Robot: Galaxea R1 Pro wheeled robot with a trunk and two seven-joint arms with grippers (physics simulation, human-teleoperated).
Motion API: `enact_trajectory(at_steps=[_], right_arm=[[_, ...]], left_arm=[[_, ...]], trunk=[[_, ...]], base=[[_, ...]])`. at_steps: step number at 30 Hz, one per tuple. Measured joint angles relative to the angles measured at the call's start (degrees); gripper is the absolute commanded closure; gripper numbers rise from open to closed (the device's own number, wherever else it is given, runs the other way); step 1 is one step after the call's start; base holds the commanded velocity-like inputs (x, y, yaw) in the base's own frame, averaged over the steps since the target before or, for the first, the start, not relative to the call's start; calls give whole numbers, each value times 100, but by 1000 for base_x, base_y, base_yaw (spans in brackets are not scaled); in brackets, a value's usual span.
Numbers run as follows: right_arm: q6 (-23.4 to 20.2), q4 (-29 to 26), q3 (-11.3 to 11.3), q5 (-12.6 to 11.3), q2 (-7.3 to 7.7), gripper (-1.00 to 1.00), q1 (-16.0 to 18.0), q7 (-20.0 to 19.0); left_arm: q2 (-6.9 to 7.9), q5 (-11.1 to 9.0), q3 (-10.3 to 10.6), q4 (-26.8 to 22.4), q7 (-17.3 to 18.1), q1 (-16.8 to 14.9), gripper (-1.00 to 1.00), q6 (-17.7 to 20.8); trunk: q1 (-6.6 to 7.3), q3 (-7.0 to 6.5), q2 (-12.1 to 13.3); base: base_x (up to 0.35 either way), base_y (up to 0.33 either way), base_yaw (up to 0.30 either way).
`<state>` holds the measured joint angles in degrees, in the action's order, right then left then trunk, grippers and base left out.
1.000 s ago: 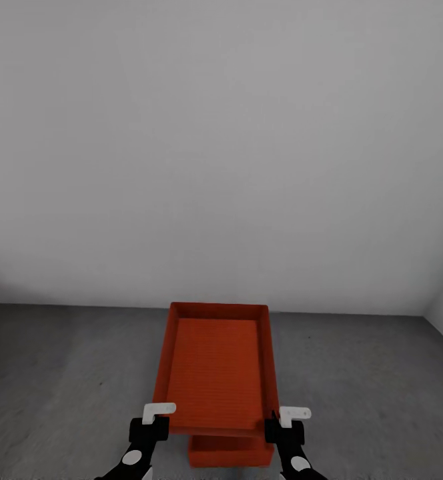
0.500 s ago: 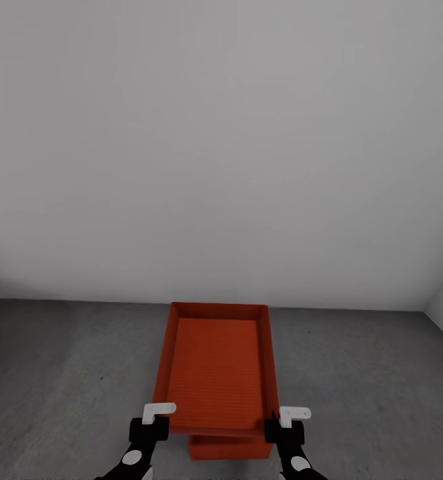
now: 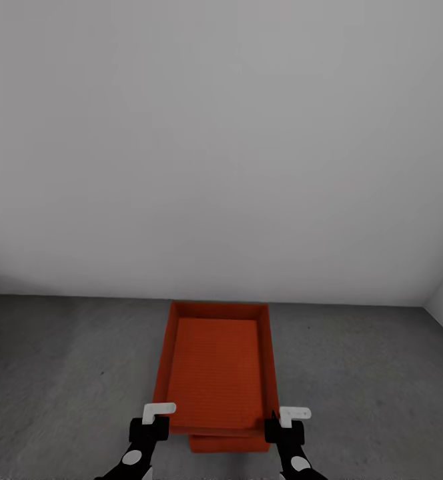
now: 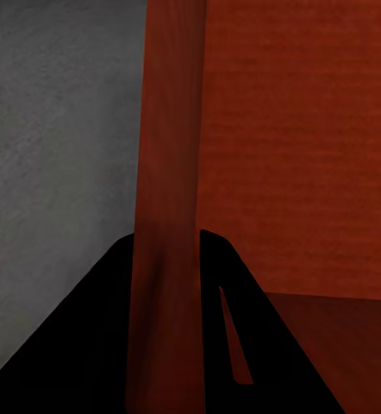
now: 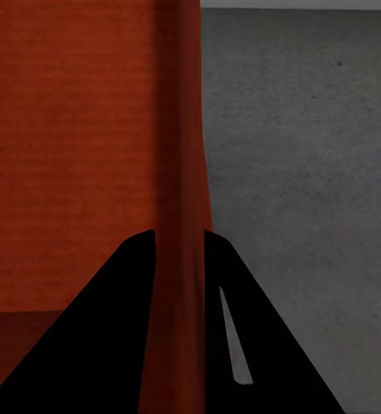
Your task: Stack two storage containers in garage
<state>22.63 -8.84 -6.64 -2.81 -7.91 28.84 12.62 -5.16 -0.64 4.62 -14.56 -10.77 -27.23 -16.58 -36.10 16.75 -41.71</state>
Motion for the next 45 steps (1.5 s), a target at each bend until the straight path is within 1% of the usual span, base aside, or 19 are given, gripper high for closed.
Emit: enact_trajectory(at_steps=[45], right_arm=[[7,-3,-3,0,0,100,0,2]], left_arm=[[0,0,1,-3,0,0,100,-7]], trunk=[[0,416,-1]], base=[[0,0,0]])
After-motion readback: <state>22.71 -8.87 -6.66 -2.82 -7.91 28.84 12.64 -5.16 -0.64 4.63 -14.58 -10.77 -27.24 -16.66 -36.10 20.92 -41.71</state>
